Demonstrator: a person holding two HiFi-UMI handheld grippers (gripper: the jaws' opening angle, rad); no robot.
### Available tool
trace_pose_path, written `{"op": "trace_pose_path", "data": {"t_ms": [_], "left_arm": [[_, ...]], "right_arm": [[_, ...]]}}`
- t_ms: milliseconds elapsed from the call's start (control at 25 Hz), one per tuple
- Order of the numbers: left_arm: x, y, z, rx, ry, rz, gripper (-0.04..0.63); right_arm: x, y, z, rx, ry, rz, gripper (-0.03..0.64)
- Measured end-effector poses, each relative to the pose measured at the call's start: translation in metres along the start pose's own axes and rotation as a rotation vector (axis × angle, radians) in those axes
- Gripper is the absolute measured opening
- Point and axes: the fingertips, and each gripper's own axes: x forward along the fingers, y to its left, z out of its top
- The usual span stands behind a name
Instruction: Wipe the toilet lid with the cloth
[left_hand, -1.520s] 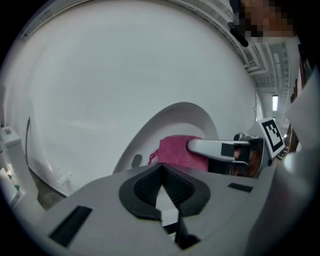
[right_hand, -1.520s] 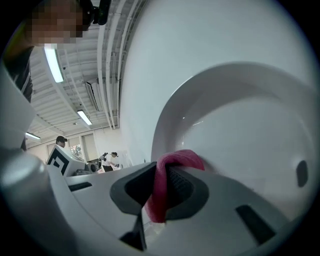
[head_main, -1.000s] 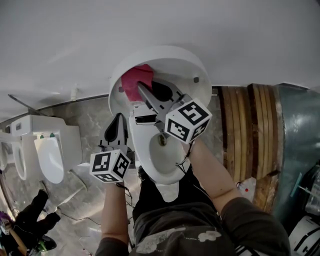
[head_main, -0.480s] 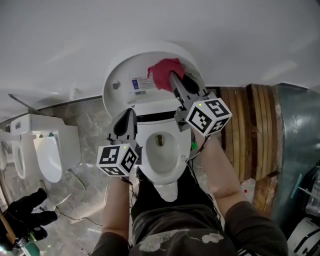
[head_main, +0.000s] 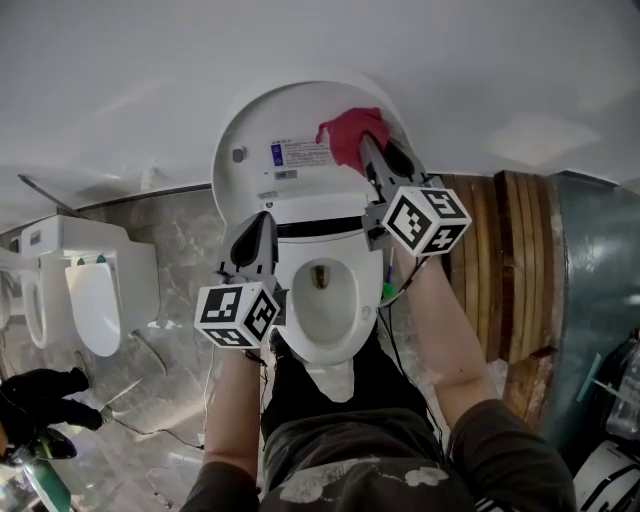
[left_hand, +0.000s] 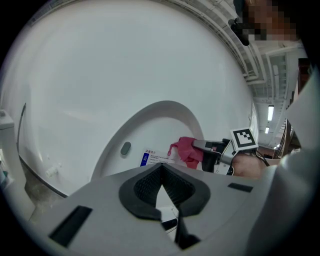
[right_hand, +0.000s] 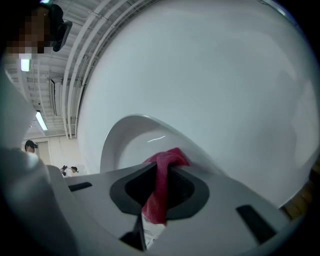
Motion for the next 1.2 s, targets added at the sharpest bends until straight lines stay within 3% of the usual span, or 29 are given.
{"op": "trace_pose_path", "data": {"t_ms": [440, 720, 880, 1200], "left_arm": [[-0.038, 0.062, -0.006, -0.041, -0.002, 0.044, 0.008], [-0.052, 0.092, -0.011, -0.031, 0.012, 0.027, 0.008], [-0.054, 0.095, -0.018, -0.018, 0.034, 0.009, 0.008], [-0.036, 0.068, -0.038, -0.018, 0.056, -0.018, 0.008]], "right_arm": [[0.030, 0.107, -0.082, 0.024, 0.104, 0.129, 0.049], [0.074, 0.164, -0.123, -0.001, 0.130, 0.201, 0.049], [0.081, 0.153, -0.120, -0.027, 0.111, 0.181, 0.049], [0.054, 0.058, -0.095, -0.029, 0.065, 0.046, 0.049]]}}
